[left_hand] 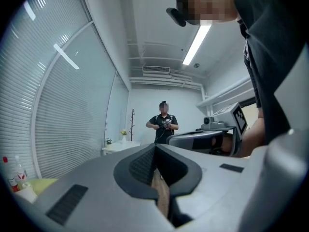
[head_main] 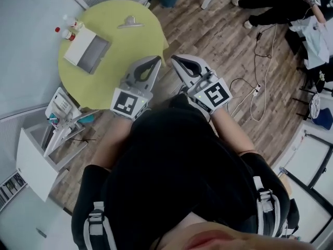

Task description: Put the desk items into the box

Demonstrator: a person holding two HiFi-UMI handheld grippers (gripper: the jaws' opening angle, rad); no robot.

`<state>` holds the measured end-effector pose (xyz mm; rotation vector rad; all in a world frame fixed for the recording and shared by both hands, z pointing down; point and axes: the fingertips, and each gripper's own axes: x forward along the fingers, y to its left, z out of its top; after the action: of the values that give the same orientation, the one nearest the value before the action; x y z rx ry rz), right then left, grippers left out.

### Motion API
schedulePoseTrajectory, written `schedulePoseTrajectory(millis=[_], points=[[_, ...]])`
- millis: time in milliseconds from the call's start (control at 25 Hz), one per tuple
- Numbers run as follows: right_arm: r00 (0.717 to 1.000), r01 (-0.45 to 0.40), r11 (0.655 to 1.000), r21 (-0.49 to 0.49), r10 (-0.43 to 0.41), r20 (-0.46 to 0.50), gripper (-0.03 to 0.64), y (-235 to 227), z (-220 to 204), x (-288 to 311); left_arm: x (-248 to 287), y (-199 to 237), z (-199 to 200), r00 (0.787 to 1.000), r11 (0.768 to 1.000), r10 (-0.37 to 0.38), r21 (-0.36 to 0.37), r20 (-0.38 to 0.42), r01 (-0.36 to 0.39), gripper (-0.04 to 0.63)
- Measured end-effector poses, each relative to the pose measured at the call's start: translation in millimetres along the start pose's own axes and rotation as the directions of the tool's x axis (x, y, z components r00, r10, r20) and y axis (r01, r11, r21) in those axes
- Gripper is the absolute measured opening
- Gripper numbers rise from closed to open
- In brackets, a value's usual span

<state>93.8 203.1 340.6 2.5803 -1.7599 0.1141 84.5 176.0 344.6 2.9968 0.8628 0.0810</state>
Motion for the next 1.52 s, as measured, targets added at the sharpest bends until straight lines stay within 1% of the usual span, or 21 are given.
schedulePoseTrajectory(millis=[160,400,520,680,840,1120,1360,1440,1520], points=[[0.998,-0.068,0.998,-0.008,0.068,0.012,0.015,-37.1,6.4,-2.0,37.0,3.5,5.9,0.997,0.997,0.074,-0.003,-0.026,-0.074,0.012],[0.987,-0.161,0.987,0.008,0.161,0.014,0.015,-83.1,6.2,-5.5,79.8,4.1,4.1,0.986,0.986,0.166,-0.011,-0.025,-0.166,0.012],[0.978,-0.21,0.978,0.005,0.21,-0.001,0.015,-101.1,3.7,-10.5,96.7,2.3,5.4,0.977,0.977,0.209,-0.019,-0.032,-0.21,0.012],[0.964,-0.267,0.964,0.019,0.267,0.01,0.015,-119.2,5.3,-12.1,112.9,1.1,3.4,0.962,0.962,0.27,-0.027,-0.037,-0.271,0.012],[0.952,-0.305,0.952,0.019,0.305,-0.01,0.015,-128.1,-7.0,-6.8,118.2,4.5,0.2,0.953,0.954,0.297,-0.018,-0.06,-0.299,0.012],[0.933,-0.357,0.934,0.015,0.357,-0.033,0.015,-131.1,-20.7,20.2,116.3,32.5,-12.0,0.936,0.937,0.345,-0.037,-0.063,-0.348,0.012],[0.917,-0.394,0.919,-0.001,0.393,-0.068,0.015,-134.3,-23.2,60.8,115.2,72.6,-15.8,0.932,0.93,0.362,-0.055,-0.032,-0.363,0.012],[0.909,-0.411,0.912,-0.013,0.408,-0.082,0.015,-134.7,-21.8,78.0,113.4,90.0,-15.8,0.931,0.928,0.365,-0.068,-0.015,-0.365,0.012],[0.903,-0.424,0.905,-0.022,0.421,-0.09,0.015,-135.8,-19.1,99.0,109.5,111.2,-14.6,0.925,0.922,0.379,-0.076,-0.002,-0.378,0.012]])
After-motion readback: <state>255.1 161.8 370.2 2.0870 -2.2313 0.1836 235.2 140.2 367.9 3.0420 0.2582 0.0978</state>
